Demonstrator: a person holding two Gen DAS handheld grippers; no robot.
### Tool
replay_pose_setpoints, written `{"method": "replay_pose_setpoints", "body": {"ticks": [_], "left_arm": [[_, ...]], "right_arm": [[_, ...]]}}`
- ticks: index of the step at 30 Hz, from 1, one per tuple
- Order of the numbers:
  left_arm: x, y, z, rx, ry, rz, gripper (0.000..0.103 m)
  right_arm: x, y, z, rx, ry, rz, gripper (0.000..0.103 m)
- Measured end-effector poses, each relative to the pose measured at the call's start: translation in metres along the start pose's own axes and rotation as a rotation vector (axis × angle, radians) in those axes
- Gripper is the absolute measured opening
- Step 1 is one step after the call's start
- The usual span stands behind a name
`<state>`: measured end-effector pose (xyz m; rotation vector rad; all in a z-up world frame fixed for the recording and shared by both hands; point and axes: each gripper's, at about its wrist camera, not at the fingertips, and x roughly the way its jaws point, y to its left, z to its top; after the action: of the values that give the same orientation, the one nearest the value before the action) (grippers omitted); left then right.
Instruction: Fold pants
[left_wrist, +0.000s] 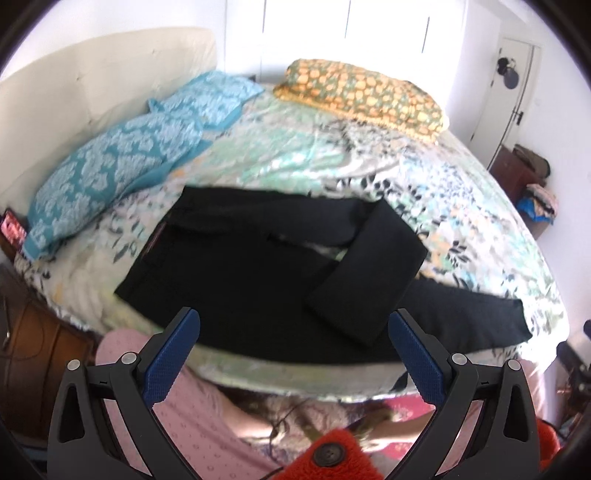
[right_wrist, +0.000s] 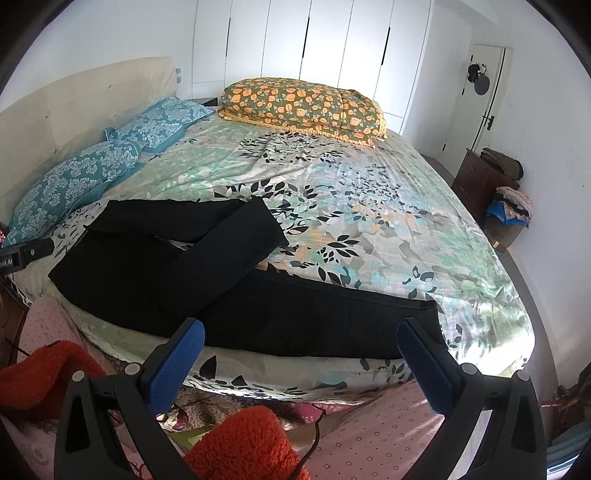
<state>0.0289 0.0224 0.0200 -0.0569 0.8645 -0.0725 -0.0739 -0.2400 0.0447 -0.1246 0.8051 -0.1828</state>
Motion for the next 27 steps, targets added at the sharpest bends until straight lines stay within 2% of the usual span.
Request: {"method": "replay_pose_setpoints", "body": {"ticks": [3, 7, 13, 20, 27], "left_arm": [[0.005, -0.008, 0.004, 0.036, 0.005, -0.005, 0.102], [0.018, -0.010, 0.002, 0.065, 0.059, 0.028, 0.102], [0.030, -0.003, 0.002, 0.014, 0.098, 0.038, 0.102], [0.029, -0.026, 0.009, 0.062, 0.089, 0.018, 0.102], [0.029, -0.036, 0.006, 0.124, 0.106, 0.034, 0.102]], "right_arm": [[0.002, 0.000, 0.004, 0.004, -0.008, 0.011, 0.103], [0.014, 0.001, 0.016, 0.036, -0.003, 0.060, 0.103], [0.030, 0.019, 0.019, -0.005, 0.032, 0.133, 0.103], [0.029, 0.016, 0.021, -0.013, 0.015, 0.113, 0.103], [0.033, 0.014, 0.017, 0.000, 0.034, 0.111, 0.103]]}}
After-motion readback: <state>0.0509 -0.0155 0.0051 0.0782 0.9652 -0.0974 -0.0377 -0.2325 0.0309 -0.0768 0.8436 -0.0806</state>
